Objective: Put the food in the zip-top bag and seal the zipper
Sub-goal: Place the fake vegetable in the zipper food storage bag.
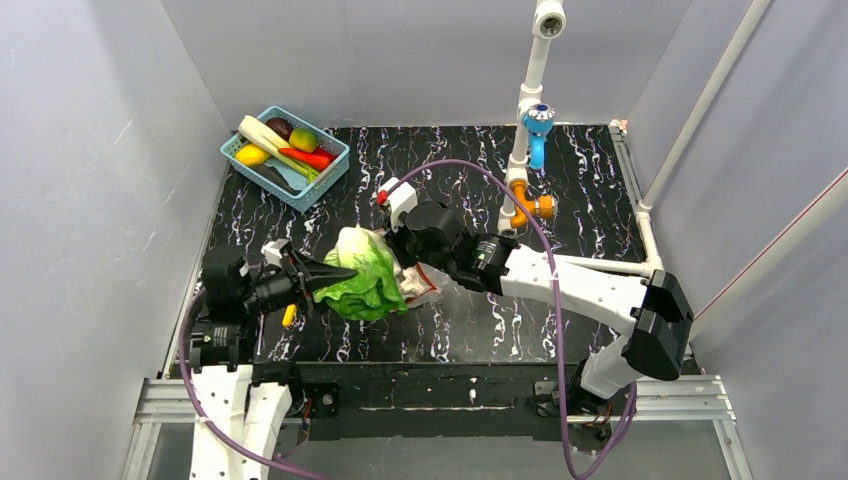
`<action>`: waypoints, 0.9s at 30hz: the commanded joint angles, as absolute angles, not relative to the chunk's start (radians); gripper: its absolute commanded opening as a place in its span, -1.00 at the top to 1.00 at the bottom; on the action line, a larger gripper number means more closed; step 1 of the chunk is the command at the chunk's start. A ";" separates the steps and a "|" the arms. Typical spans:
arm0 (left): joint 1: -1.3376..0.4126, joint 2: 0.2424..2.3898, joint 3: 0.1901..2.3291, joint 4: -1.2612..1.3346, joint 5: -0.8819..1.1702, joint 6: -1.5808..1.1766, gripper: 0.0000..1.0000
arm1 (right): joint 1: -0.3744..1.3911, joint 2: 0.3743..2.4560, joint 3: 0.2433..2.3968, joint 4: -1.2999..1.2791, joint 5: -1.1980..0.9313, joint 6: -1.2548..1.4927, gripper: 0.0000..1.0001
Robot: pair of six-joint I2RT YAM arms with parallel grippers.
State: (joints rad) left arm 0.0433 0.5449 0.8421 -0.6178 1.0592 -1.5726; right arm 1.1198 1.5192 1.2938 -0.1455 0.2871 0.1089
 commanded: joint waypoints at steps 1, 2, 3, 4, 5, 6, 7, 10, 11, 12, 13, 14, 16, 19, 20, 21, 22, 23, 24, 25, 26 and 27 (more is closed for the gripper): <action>0.027 0.514 0.742 -0.493 1.113 -1.650 1.00 | 1.120 1.467 1.285 -0.010 0.227 0.144 0.97; 0.019 0.516 0.738 -0.477 1.112 -1.655 1.00 | 1.120 1.469 1.285 -0.009 0.219 0.144 0.97; 0.016 0.521 0.740 -0.473 1.106 -1.653 1.00 | 1.120 1.474 1.289 -0.009 0.218 0.149 0.97; -0.029 0.525 0.744 -0.472 1.101 -1.650 1.00 | 1.120 1.483 1.295 -0.009 0.222 0.157 0.97; -0.045 0.526 0.746 -0.473 1.097 -1.646 1.00 | 1.120 1.492 1.304 -0.009 0.238 0.167 0.97; -0.061 0.525 0.744 -0.475 1.097 -1.645 1.00 | 1.119 1.503 1.314 -0.010 0.252 0.171 0.97; -0.076 0.520 0.734 -0.479 1.093 -1.646 1.00 | 1.119 1.509 1.323 -0.013 0.263 0.172 0.97; -0.111 0.489 0.678 -0.495 1.070 -1.663 1.00 | 1.118 1.513 1.326 0.013 0.259 0.171 0.97; -0.121 0.478 0.657 -0.503 1.066 -1.666 1.00 | 1.119 1.511 1.323 0.026 0.260 0.168 0.97; -0.130 0.468 0.646 -0.522 1.064 -1.664 1.00 | 1.117 1.510 1.326 0.032 0.264 0.165 0.97; -0.136 0.455 0.637 -0.545 1.063 -1.660 1.00 | 1.115 1.511 1.327 0.032 0.265 0.162 0.97; -0.137 0.445 0.629 -0.567 1.063 -1.660 1.00 | 1.113 1.514 1.329 0.032 0.266 0.163 0.97; -0.139 0.433 0.623 -0.604 1.062 -1.653 1.00 | 1.110 1.520 1.331 0.035 0.262 0.159 0.97; -0.140 0.437 0.633 -0.665 1.067 -1.623 1.00 | 1.109 1.527 1.338 0.030 0.241 0.151 0.97; -0.139 0.444 0.632 -0.666 1.061 -1.618 1.00 | 1.110 1.523 1.334 0.032 0.223 0.149 0.97; -0.139 0.458 0.629 -0.666 1.053 -1.608 1.00 | 1.110 1.519 1.327 0.040 0.197 0.147 0.97; -0.140 0.472 0.627 -0.666 1.048 -1.601 1.00 | 1.110 1.510 1.316 0.048 0.173 0.146 0.97; -0.140 0.483 0.626 -0.663 1.042 -1.598 1.00 | 1.111 1.502 1.305 0.054 0.156 0.141 0.97; -0.140 0.496 0.625 -0.661 1.033 -1.598 1.00 | 1.113 1.492 1.294 0.062 0.119 0.136 0.97; -0.140 0.510 0.625 -0.652 1.019 -1.611 1.00 | 1.115 1.483 1.283 0.067 0.094 0.129 0.97; -0.140 0.524 0.622 -0.624 1.003 -1.640 1.00 | 1.118 1.476 1.274 0.070 0.080 0.123 0.97; -0.140 0.533 0.622 -0.592 0.981 -1.672 1.00 | 1.121 1.473 1.267 0.070 0.074 0.118 0.97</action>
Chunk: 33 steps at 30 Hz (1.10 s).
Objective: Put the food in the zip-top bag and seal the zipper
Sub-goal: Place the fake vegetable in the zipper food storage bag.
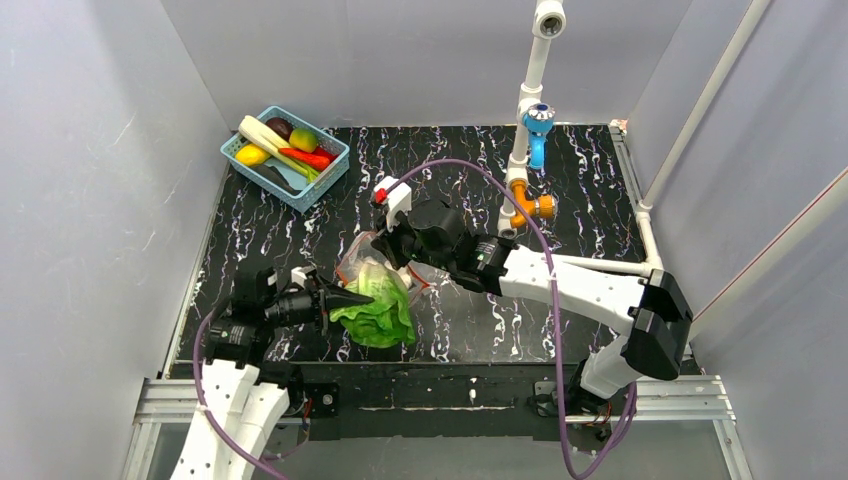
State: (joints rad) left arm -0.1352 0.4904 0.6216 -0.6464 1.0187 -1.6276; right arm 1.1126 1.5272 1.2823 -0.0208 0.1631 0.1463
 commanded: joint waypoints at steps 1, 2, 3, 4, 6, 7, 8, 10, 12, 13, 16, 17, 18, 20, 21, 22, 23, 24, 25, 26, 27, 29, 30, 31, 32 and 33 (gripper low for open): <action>-0.140 0.544 0.626 -0.571 0.956 -1.698 1.00 | 1.124 1.474 1.262 0.068 0.073 0.114 0.97; -0.140 0.555 0.633 -0.562 0.923 -1.718 1.00 | 1.126 1.474 1.260 0.065 0.072 0.115 0.97; -0.140 0.563 0.640 -0.552 0.896 -1.741 1.00 | 1.126 1.475 1.260 0.058 0.072 0.114 0.97; -0.139 0.575 0.646 -0.545 0.864 -1.758 0.99 | 1.126 1.479 1.258 0.052 0.073 0.119 0.97; -0.140 0.589 0.651 -0.543 0.820 -1.779 0.92 | 1.127 1.483 1.261 0.039 0.073 0.130 0.97; -0.140 0.594 0.648 -0.540 0.800 -1.792 0.86 | 1.126 1.481 1.262 0.035 0.079 0.140 0.97; -0.140 0.596 0.645 -0.532 0.782 -1.803 0.81 | 1.126 1.481 1.268 0.029 0.083 0.151 0.97; -0.139 0.594 0.635 -0.517 0.754 -1.825 0.53 | 1.125 1.492 1.306 -0.013 0.087 0.171 0.97; -0.140 0.587 0.618 -0.462 0.737 -1.852 -0.09 | 1.124 1.514 1.357 -0.080 0.095 0.182 0.97; -0.140 0.584 0.620 -0.447 0.732 -1.854 -0.39 | 1.123 1.520 1.377 -0.108 0.103 0.190 0.97; -0.140 0.570 0.655 -0.503 0.709 -1.817 -0.79 | 1.111 1.534 1.420 -0.172 0.092 0.224 0.97; -0.140 0.564 0.666 -0.526 0.697 -1.805 -0.86 | 1.107 1.538 1.430 -0.182 0.082 0.235 0.97; -0.140 0.556 0.675 -0.543 0.687 -1.792 -0.89 | 1.103 1.538 1.437 -0.194 0.074 0.245 0.97; -0.139 0.536 0.700 -0.600 0.658 -1.755 -0.90 | 1.092 1.545 1.460 -0.230 0.061 0.273 0.97; -0.140 0.523 0.721 -0.639 0.636 -1.726 -0.91 | 1.084 1.549 1.477 -0.253 0.046 0.289 0.97; -0.140 0.512 0.743 -0.682 0.611 -1.697 -0.93 | 1.076 1.553 1.490 -0.270 0.033 0.305 0.97; -0.140 0.502 0.768 -0.721 0.585 -1.664 -0.95 | 1.070 1.558 1.502 -0.290 0.016 0.319 0.97; -0.140 0.488 0.791 -0.756 0.567 -1.632 -0.96 | 1.063 1.564 1.516 -0.312 0.009 0.333 0.97; -0.140 0.476 0.810 -0.775 0.554 -1.601 -0.96 | 1.059 1.570 1.531 -0.331 0.008 0.348 0.97; -0.140 0.466 0.830 -0.783 0.539 -1.565 -0.96 | 1.055 1.576 1.543 -0.349 0.007 0.363 0.97; -0.140 0.456 0.858 -0.787 0.530 -1.534 -0.96 | 1.051 1.581 1.554 -0.363 0.008 0.380 0.97; -0.140 0.454 0.918 -0.822 0.506 -1.422 -0.90 | 1.040 1.603 1.595 -0.407 0.007 0.415 0.97; -0.140 0.466 0.954 -0.869 0.488 -1.354 -0.84 | 1.034 1.614 1.614 -0.425 0.008 0.432 0.97; -0.140 0.480 0.989 -0.929 0.467 -1.292 -0.82 | 1.032 1.622 1.629 -0.434 -0.017 0.442 0.97; -0.140 0.496 1.014 -0.984 0.451 -1.243 -0.78 | 1.030 1.627 1.637 -0.435 -0.027 0.450 0.97; -0.140 0.507 1.028 -1.023 0.427 -1.191 -0.71 | 1.029 1.631 1.643 -0.431 -0.031 0.455 0.97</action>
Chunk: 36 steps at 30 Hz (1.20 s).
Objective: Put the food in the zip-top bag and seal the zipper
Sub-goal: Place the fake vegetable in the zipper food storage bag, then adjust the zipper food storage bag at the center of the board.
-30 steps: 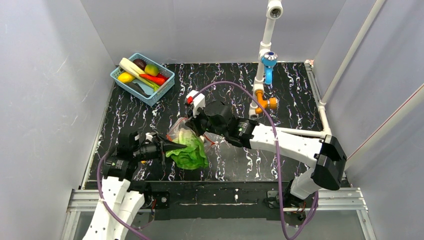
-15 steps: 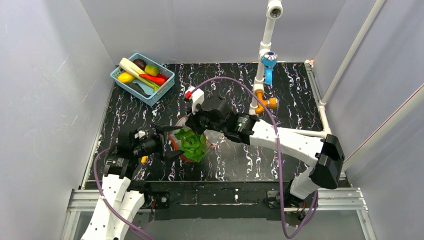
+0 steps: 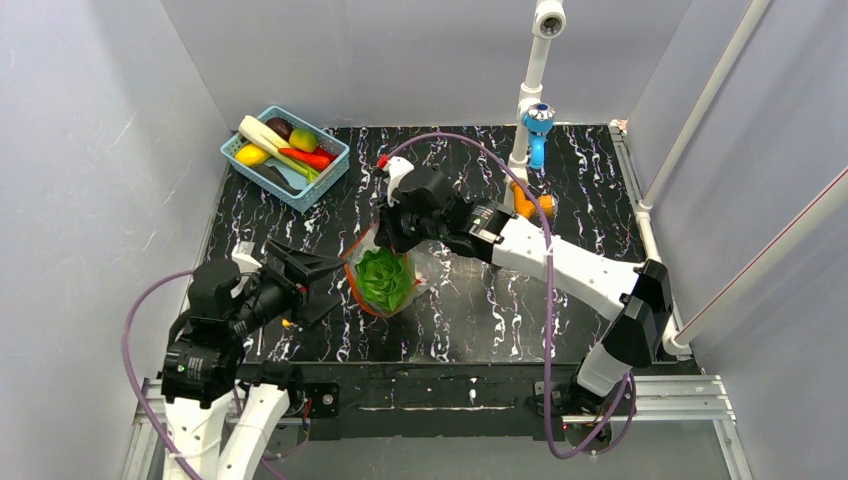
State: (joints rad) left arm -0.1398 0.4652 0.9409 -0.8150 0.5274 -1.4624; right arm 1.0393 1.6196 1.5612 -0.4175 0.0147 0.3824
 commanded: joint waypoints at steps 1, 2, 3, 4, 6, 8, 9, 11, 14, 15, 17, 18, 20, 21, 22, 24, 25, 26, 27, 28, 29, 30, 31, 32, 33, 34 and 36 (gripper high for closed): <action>-0.140 0.515 1.030 -1.054 0.406 -1.150 -0.63 | 1.029 1.634 1.647 -0.427 -0.036 0.460 0.97; -0.140 0.517 1.021 -1.068 0.391 -1.127 -0.53 | 1.030 1.635 1.650 -0.422 -0.041 0.463 0.97; -0.140 0.515 1.005 -1.065 0.385 -1.116 -0.43 | 1.029 1.636 1.652 -0.419 -0.047 0.465 0.97; -0.140 0.511 0.984 -1.045 0.389 -1.113 -0.33 | 1.029 1.637 1.654 -0.416 -0.050 0.469 0.97; -0.139 0.504 0.934 -0.988 0.421 -1.117 -0.14 | 1.029 1.640 1.654 -0.415 -0.050 0.472 0.97; -0.140 0.509 0.892 -0.953 0.439 -1.120 -0.10 | 1.029 1.643 1.655 -0.418 -0.051 0.475 0.97; -0.140 0.517 0.873 -0.941 0.444 -1.119 -0.02 | 1.029 1.644 1.655 -0.418 -0.052 0.475 0.97; -0.140 0.534 0.829 -0.906 0.463 -1.124 0.06 | 1.029 1.645 1.654 -0.417 -0.053 0.477 0.97; -0.140 0.554 0.767 -0.825 0.492 -1.134 0.24 | 1.029 1.644 1.655 -0.418 -0.054 0.478 0.97; -0.140 0.560 0.756 -0.801 0.496 -1.134 0.26 | 1.029 1.644 1.657 -0.417 -0.055 0.478 0.97; -0.142 0.580 0.737 -0.769 0.506 -1.128 0.29 | 1.030 1.646 1.658 -0.417 -0.058 0.476 0.97; -0.144 0.590 0.726 -0.755 0.513 -1.127 0.32 | 1.030 1.645 1.660 -0.416 -0.059 0.476 0.97; -0.158 0.612 0.700 -0.722 0.525 -1.127 0.36 | 1.029 1.647 1.658 -0.413 -0.064 0.477 0.97; -0.168 0.623 0.688 -0.707 0.526 -1.127 0.38 | 1.029 1.647 1.657 -0.410 -0.064 0.476 0.97; -0.179 0.633 0.679 -0.699 0.524 -1.122 0.44 | 1.029 1.649 1.657 -0.410 -0.066 0.477 0.97; -0.199 0.649 0.671 -0.697 0.510 -1.109 0.50 | 1.029 1.649 1.657 -0.409 -0.066 0.477 0.97; -0.208 0.654 0.668 -0.695 0.504 -1.109 0.53 | 1.030 1.648 1.656 -0.409 -0.066 0.478 0.97; -0.216 0.656 0.668 -0.691 0.495 -1.108 0.56 | 1.029 1.648 1.656 -0.410 -0.065 0.475 0.97; -0.219 0.656 0.674 -0.688 0.488 -1.103 0.61 | 1.029 1.647 1.657 -0.412 -0.062 0.472 0.97; -0.220 0.656 0.684 -0.687 0.486 -1.095 0.69 | 1.029 1.648 1.657 -0.416 -0.053 0.467 0.97; -0.221 0.658 0.707 -0.690 0.487 -1.082 0.84 | 1.029 1.647 1.657 -0.422 -0.043 0.461 0.97; -0.221 0.659 0.731 -0.698 0.484 -1.071 0.97 | 1.029 1.645 1.658 -0.430 -0.032 0.452 0.97; -0.220 0.661 0.756 -0.719 0.476 -1.063 1.00 | 1.029 1.644 1.661 -0.441 -0.021 0.440 0.97; -0.221 0.665 0.781 -0.741 0.476 -1.064 1.00 | 1.029 1.644 1.664 -0.455 -0.012 0.425 0.97; -0.221 0.668 0.802 -0.759 0.491 -1.079 1.00 | 1.030 1.645 1.673 -0.472 -0.006 0.401 0.97; -0.221 0.671 0.827 -0.768 0.524 -1.113 1.00 | 1.029 1.646 1.685 -0.499 0.022 0.376 0.97; -0.220 0.673 0.870 -0.720 0.605 -1.190 1.00 | 1.029 1.644 1.710 -0.561 0.090 0.323 0.97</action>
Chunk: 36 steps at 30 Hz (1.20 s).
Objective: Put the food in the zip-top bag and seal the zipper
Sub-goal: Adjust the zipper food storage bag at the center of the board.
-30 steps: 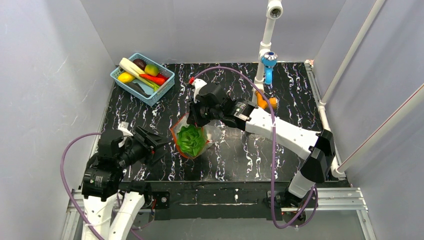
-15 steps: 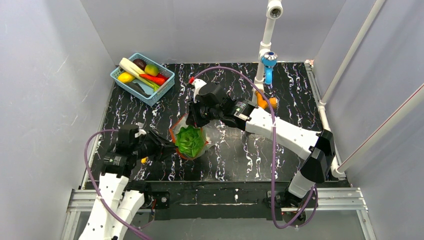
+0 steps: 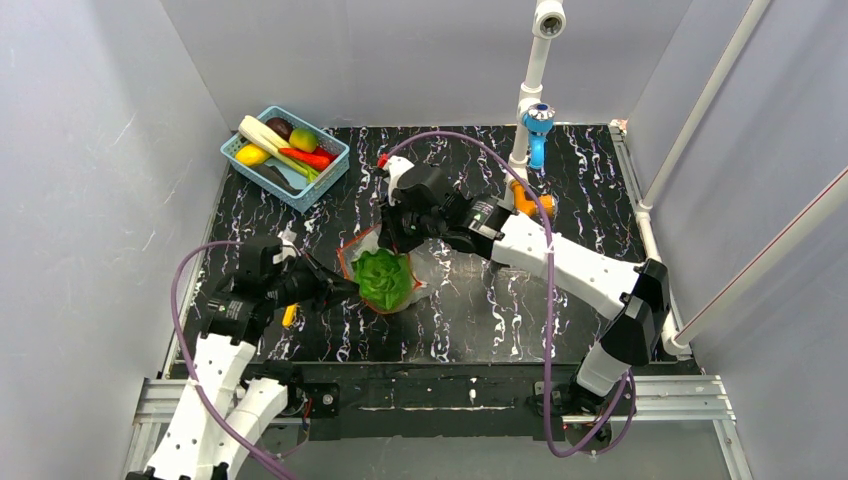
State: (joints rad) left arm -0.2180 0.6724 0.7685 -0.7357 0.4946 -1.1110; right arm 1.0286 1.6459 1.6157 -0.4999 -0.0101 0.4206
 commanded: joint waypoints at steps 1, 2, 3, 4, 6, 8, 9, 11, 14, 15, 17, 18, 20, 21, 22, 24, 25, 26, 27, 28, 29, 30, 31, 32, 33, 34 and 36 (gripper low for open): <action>-0.221 0.673 0.895 -0.692 0.638 -1.223 1.00 | 1.029 1.642 1.728 -0.596 0.121 0.301 0.97; -0.221 0.671 0.930 -0.682 0.651 -1.244 1.00 | 1.029 1.639 1.749 -0.630 0.151 0.279 0.97; -0.221 0.673 0.969 -0.687 0.648 -1.251 1.00 | 1.029 1.635 1.772 -0.664 0.167 0.258 0.97; -0.221 0.677 1.010 -0.705 0.642 -1.250 1.00 | 1.029 1.626 1.791 -0.691 0.181 0.249 0.97; -0.220 0.692 1.059 -0.733 0.635 -1.240 1.00 | 1.029 1.604 1.809 -0.732 0.181 0.237 0.97; -0.221 0.696 1.046 -0.738 0.633 -1.225 1.00 | 1.031 1.586 1.809 -0.742 0.155 0.237 0.97; -0.221 0.693 1.018 -0.749 0.632 -1.221 1.00 | 1.031 1.577 1.793 -0.732 0.143 0.239 0.97; -0.220 0.682 0.921 -0.754 0.618 -1.198 1.00 | 1.031 1.559 1.717 -0.679 0.148 0.239 0.97; -0.221 0.668 0.825 -0.800 0.573 -1.158 1.00 | 1.032 1.590 1.642 -0.646 0.200 0.220 0.97; -0.221 0.669 0.807 -0.789 0.578 -1.158 1.00 | 1.032 1.613 1.651 -0.662 0.210 0.206 0.97; -0.221 0.686 0.815 -0.766 0.617 -1.169 1.00 | 1.033 1.663 1.715 -0.735 0.223 0.172 0.97; -0.221 0.697 0.845 -0.758 0.632 -1.173 1.00 | 1.038 1.683 1.761 -0.780 0.230 0.156 0.97; -0.221 0.707 0.940 -0.776 0.633 -1.172 1.00 | 1.061 1.689 1.832 -0.841 0.278 0.125 0.97; -0.221 0.709 0.991 -0.799 0.622 -1.172 1.00 | 1.077 1.679 1.854 -0.851 0.303 0.100 0.97; -0.221 0.712 1.041 -0.821 0.611 -1.169 1.00 | 1.092 1.667 1.870 -0.861 0.319 0.089 0.97; -0.220 0.714 1.099 -0.842 0.618 -1.174 1.00 | 1.113 1.640 1.898 -0.881 0.317 0.077 0.97; -0.220 0.707 1.107 -0.843 0.630 -1.185 1.00 | 1.118 1.627 1.907 -0.891 0.310 0.082 0.97; -0.220 0.696 1.104 -0.842 0.639 -1.199 1.00 | 1.122 1.616 1.908 -0.897 0.296 0.090 0.97; -0.221 0.678 1.088 -0.842 0.640 -1.206 1.00 | 1.125 1.606 1.897 -0.888 0.280 0.103 0.97; -0.221 0.656 1.061 -0.842 0.632 -1.208 1.00 | 1.125 1.592 1.870 -0.864 0.262 0.117 0.97; -0.221 0.636 1.009 -0.842 0.625 -1.210 1.00 | 1.124 1.578 1.818 -0.810 0.237 0.125 0.97; -0.221 0.623 0.963 -0.838 0.619 -1.211 1.00 | 1.124 1.563 1.751 -0.742 0.210 0.130 0.97; -0.221 0.617 0.922 -0.822 0.620 -1.205 1.00 | 1.123 1.559 1.670 -0.686 0.206 0.133 0.97; -0.221 0.624 0.881 -0.803 0.624 -1.196 1.00 | 1.123 1.572 1.647 -0.664 0.220 0.140 0.97; -0.220 0.637 0.854 -0.795 0.634 -1.191 1.00 | 1.123 1.610 1.653 -0.670 0.247 0.147 0.97; -0.221 0.654 0.839 -0.780 0.647 -1.191 1.00 | 1.122 1.643 1.682 -0.701 0.283 0.151 0.97; -0.221 0.664 0.853 -0.757 0.660 -1.198 1.00 | 1.122 1.690 1.761 -0.795 0.323 0.149 0.97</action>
State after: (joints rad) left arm -0.2192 0.6228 0.8684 -0.7929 0.6167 -1.2011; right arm 1.1305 1.5829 1.6966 -0.7635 0.2481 0.1368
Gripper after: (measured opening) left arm 0.013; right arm 0.024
